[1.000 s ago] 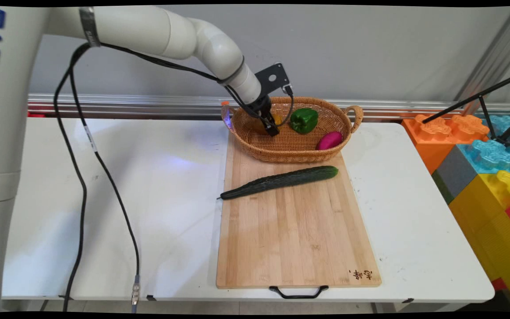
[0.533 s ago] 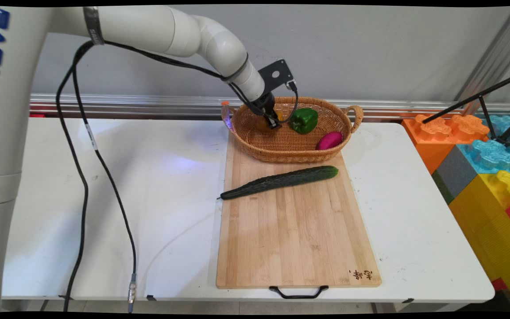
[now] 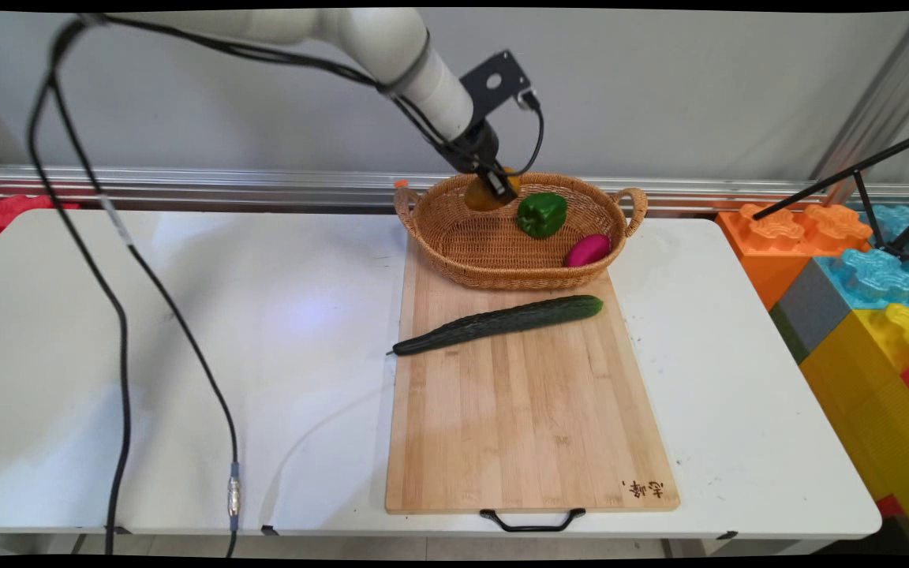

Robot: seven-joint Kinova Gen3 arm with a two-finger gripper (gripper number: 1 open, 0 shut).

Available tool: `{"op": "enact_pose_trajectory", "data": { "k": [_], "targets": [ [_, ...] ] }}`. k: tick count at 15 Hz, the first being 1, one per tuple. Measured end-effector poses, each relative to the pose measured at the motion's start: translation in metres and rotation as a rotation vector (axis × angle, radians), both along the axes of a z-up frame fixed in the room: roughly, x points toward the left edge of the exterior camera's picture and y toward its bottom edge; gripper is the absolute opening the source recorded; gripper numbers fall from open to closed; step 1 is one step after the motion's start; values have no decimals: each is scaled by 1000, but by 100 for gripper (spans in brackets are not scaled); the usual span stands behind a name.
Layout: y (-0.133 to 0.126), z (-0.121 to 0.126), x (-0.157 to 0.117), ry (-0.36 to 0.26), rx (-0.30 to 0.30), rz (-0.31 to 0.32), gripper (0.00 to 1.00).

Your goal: Place the picked object on the cutting board

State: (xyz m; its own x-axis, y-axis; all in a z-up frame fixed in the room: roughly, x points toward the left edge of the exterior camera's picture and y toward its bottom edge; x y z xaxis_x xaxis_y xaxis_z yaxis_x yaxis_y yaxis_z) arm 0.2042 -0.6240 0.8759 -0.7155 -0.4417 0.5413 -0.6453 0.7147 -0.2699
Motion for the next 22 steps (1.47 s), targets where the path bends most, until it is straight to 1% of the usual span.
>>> {"op": "enact_pose_trajectory", "data": {
  "k": [2,4,6,7,9,10,11,13,16,18,22],
  "targets": [
    [19,21,-6,29,15,-22,0],
    [47,43,-15,62,46,-60,0],
    [79,58,-24,90,91,-110,0],
    [90,61,-27,98,109,-128,0],
    [122,65,-39,123,160,-179,0],
    [137,65,-45,136,176,-202,0],
    [144,64,-49,142,183,-213,0],
    [162,58,-60,160,189,-239,0],
    [180,37,-79,170,177,-254,0],
    [187,22,-86,166,170,-250,0],
    [190,-26,-94,146,162,-214,0]
  ]
}}
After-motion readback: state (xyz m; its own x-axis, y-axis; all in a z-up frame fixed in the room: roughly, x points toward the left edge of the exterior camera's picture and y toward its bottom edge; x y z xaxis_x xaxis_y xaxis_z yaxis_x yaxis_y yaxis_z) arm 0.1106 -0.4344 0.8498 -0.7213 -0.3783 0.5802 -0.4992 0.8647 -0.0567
